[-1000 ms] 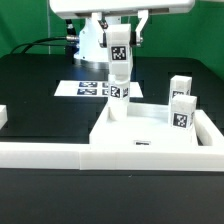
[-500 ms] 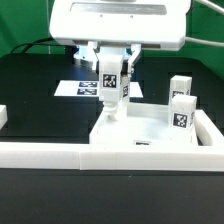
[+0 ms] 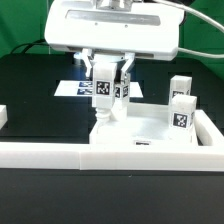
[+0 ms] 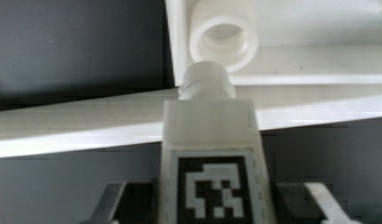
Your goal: Assemble square table
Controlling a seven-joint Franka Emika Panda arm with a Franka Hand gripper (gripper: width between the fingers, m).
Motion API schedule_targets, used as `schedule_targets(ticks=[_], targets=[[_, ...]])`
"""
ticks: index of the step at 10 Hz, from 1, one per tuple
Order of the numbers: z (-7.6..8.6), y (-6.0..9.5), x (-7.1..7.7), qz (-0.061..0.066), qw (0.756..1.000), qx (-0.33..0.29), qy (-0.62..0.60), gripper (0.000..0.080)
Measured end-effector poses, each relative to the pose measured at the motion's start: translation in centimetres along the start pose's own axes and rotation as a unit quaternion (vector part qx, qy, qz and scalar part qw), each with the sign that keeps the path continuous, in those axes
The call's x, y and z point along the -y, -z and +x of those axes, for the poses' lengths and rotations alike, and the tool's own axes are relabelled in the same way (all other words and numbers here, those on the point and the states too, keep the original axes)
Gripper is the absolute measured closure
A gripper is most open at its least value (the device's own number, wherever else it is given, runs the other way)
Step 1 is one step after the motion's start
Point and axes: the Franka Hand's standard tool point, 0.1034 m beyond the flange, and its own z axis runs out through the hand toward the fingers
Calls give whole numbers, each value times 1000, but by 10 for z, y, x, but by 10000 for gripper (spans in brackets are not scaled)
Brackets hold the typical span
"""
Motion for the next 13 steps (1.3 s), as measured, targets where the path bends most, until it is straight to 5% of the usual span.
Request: schedule_targets(ticks=[9,13], targets=[[-12,-15,14,0,1000,-3,16,509],[-19,-23,9,-7,1000,-3,21,509]])
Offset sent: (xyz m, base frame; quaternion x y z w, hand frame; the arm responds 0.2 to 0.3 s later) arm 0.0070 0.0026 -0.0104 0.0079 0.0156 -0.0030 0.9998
